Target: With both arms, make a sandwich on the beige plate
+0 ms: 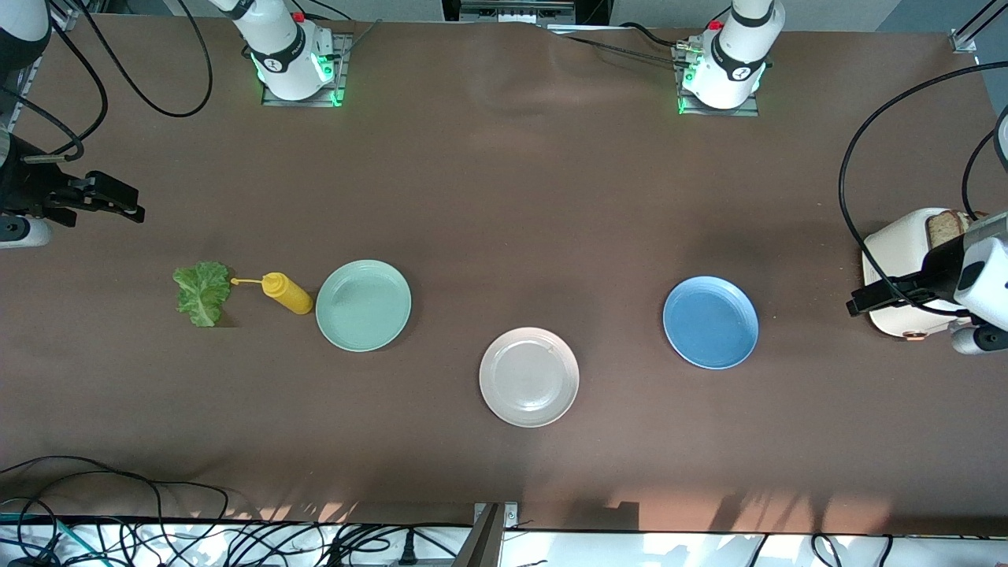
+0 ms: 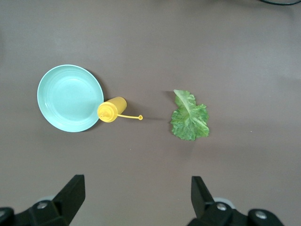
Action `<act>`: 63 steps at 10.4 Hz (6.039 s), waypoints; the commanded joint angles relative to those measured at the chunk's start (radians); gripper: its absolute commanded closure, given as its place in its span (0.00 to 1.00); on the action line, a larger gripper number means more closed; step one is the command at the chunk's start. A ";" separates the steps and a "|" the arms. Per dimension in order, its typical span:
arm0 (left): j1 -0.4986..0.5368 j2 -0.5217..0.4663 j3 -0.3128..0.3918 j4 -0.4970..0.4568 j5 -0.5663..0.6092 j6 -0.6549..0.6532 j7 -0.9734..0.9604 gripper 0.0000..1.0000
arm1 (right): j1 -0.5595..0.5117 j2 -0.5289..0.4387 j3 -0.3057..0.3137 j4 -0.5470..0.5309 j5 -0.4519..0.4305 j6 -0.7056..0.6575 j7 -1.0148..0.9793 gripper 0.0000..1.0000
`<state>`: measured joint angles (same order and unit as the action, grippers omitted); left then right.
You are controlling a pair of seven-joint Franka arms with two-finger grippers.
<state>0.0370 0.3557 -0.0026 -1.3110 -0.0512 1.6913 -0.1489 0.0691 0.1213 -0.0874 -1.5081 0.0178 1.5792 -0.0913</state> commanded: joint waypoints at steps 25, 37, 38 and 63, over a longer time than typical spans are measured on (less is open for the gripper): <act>0.006 -0.047 0.012 -0.017 0.011 -0.033 0.025 0.00 | -0.003 -0.003 0.002 0.019 -0.016 -0.030 -0.005 0.00; 0.003 -0.047 0.012 -0.017 0.011 -0.033 0.025 0.00 | -0.003 -0.002 0.002 0.019 -0.016 -0.030 -0.005 0.00; 0.003 -0.047 0.012 -0.017 0.011 -0.033 0.025 0.00 | -0.003 -0.002 0.002 0.019 -0.016 -0.028 -0.005 0.00; 0.035 -0.046 0.013 -0.020 0.013 -0.045 0.079 0.00 | -0.003 -0.002 -0.002 0.019 -0.016 -0.030 -0.005 0.00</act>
<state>0.0484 0.3125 0.0102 -1.3305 -0.0503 1.6634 -0.1264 0.0681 0.1214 -0.0901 -1.5040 0.0143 1.5679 -0.0913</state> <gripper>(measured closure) 0.000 0.000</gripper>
